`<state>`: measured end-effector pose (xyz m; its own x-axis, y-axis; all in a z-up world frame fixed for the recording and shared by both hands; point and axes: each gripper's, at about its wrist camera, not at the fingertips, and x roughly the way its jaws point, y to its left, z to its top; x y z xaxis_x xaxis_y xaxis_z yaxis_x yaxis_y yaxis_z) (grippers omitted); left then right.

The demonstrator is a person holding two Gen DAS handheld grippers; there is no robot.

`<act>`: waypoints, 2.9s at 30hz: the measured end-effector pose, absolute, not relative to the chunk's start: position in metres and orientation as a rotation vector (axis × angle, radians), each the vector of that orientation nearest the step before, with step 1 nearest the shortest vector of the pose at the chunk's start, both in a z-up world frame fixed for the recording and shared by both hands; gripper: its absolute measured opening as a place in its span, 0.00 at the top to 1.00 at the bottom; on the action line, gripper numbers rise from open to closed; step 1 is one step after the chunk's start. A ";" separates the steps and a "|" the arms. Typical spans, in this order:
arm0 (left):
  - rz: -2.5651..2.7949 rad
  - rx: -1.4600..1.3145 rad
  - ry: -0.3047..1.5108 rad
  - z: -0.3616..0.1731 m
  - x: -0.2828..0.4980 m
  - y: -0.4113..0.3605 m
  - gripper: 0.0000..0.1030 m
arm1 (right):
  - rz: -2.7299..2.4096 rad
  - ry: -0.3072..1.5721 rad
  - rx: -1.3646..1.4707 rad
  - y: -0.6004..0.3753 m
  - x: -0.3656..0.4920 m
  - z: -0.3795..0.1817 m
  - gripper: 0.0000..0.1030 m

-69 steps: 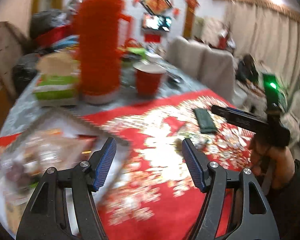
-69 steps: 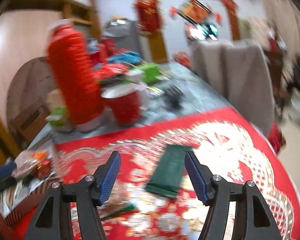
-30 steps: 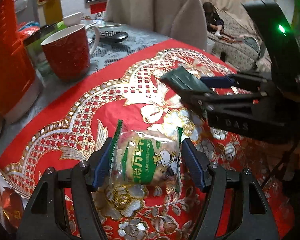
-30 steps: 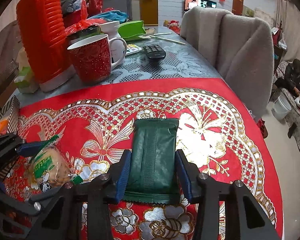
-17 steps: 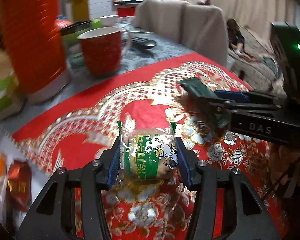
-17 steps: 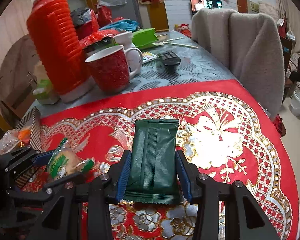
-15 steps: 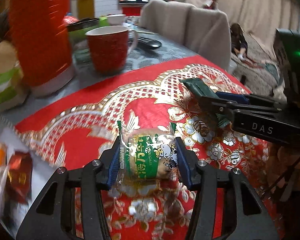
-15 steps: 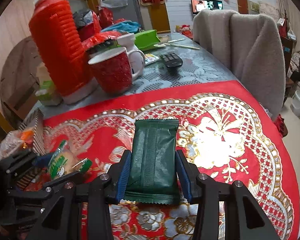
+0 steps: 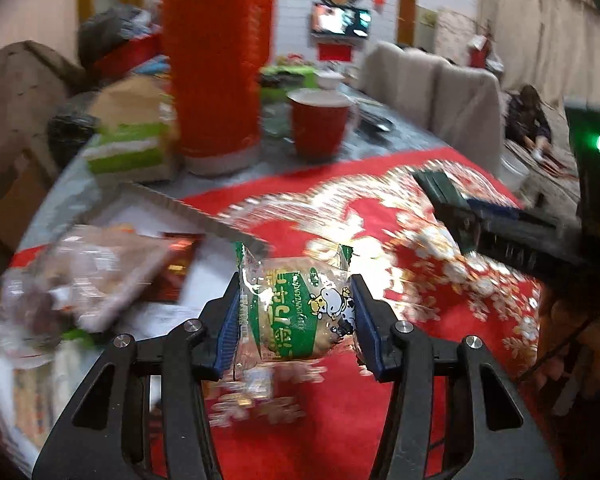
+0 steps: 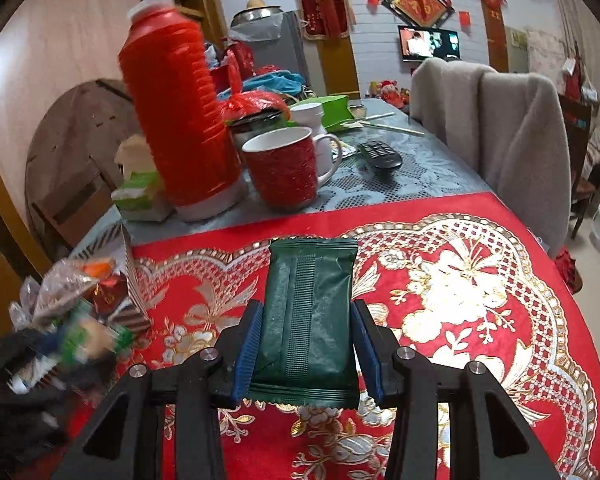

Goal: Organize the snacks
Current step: 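Carry cookie packet with left tool while right tool carries dark green packet over tray, then lower both packets into the tray and open both tools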

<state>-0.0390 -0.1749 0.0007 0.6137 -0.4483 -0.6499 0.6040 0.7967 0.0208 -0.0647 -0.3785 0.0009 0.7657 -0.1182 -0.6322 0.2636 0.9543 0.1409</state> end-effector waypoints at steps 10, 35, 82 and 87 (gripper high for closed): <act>-0.546 0.220 0.633 0.012 -0.030 -0.150 0.52 | -0.211 0.666 0.178 -0.367 -0.063 -0.008 0.58; -0.424 0.094 0.594 0.037 -0.010 -0.045 0.52 | 0.027 0.515 0.138 -0.279 -0.063 0.040 0.58; -0.233 0.129 0.709 0.001 0.032 0.020 0.52 | 0.286 0.631 0.036 -0.130 0.016 0.011 0.58; -0.232 0.130 0.709 0.001 0.032 0.020 0.52 | 0.286 0.630 0.036 -0.130 0.017 0.011 0.58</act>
